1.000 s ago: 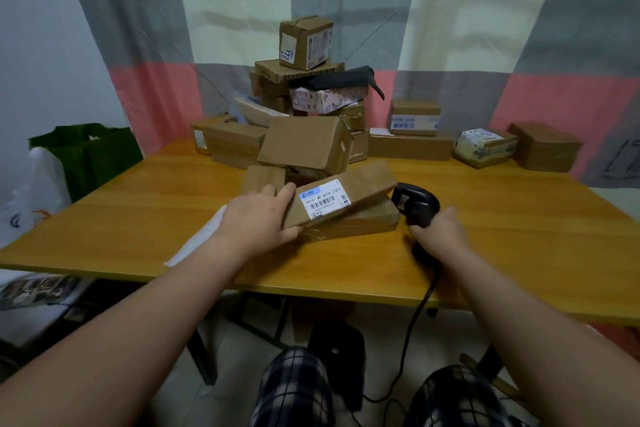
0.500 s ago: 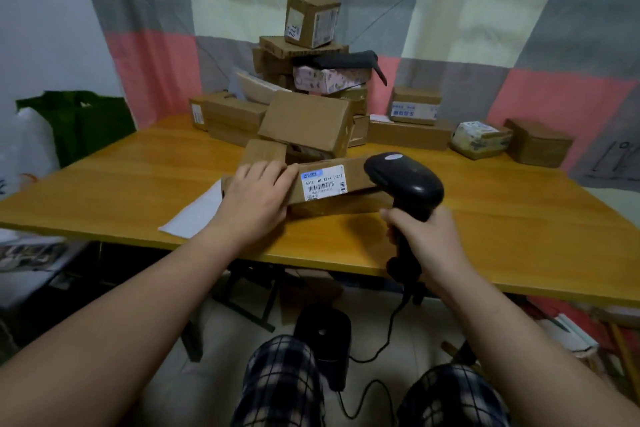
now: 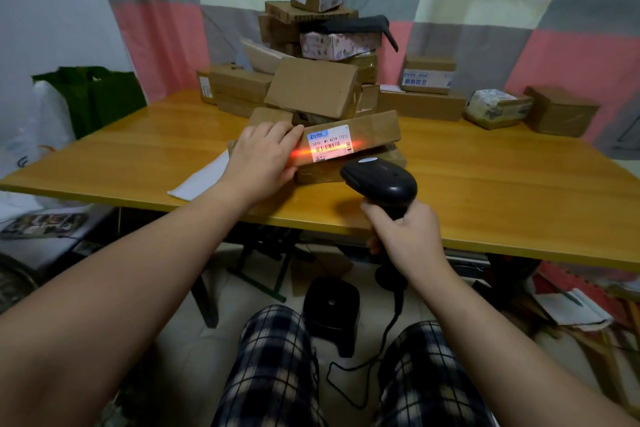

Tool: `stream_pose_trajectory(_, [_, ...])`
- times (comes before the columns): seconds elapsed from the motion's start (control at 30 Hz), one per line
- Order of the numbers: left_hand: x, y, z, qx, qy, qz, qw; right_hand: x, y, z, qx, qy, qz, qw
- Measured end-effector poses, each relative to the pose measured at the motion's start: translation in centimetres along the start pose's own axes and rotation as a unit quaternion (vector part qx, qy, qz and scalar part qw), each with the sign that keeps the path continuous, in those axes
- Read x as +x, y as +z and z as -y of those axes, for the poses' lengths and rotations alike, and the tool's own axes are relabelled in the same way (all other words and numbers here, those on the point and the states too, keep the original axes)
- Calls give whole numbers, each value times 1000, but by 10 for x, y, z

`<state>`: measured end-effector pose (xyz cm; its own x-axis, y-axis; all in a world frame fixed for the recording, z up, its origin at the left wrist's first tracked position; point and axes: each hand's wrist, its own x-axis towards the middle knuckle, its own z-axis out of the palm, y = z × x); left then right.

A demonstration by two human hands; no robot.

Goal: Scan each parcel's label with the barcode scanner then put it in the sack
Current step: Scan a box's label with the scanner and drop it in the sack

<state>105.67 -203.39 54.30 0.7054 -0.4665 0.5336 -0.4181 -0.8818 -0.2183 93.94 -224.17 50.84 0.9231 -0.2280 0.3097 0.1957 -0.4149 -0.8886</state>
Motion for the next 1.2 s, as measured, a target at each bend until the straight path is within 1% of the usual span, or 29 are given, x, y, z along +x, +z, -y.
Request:
stream_pose_trajectory(0.13, [3, 0, -1, 2, -9, 3, 1000, -1, -4, 4, 16, -4, 9, 1000])
stream_pose_trajectory(0.3, [4, -2, -2, 6, -13, 11, 1000, 0, -8, 8, -1, -21, 17, 1000])
stream_pose_trajectory(0.37, [1, -6, -2, 7, -8, 0, 1000, 1, -8, 9, 4, -27, 19, 999])
stream_pose_trajectory(0.43, [-10, -14, 0, -2, -13, -30, 999, 2, -3, 12, 24, -34, 27, 999])
stream_pose_trajectory(0.53, [-42, -27, 6, -32, -61, -76, 995, 3, 12, 23, 56, -59, 67, 994])
stream_pose_trajectory(0.67, [-108, -39, 29, -51, -147, -92, 984, 0, 55, 43, 93, -92, 159, 979])
stream_pose_trajectory(0.8, [-192, -59, 62, -49, -283, -89, 954, -14, 124, 63, 123, -105, 269, 950])
stream_pose_trajectory(0.9, [-258, -76, 81, -29, -366, -78, 927, -34, 176, 75, 130, -113, 338, 925])
stream_pose_trajectory(0.97, [-300, -88, 92, -22, -426, -64, 902, -51, 207, 80, 124, -113, 379, 910])
stream_pose_trajectory(1.1, [-377, -105, 108, 3, -516, -60, 855, -81, 252, 86, 117, -99, 441, 884])
stream_pose_trajectory(1.2, [-421, -108, 115, -3, -595, -37, 803, -95, 275, 89, 98, -102, 466, 873])
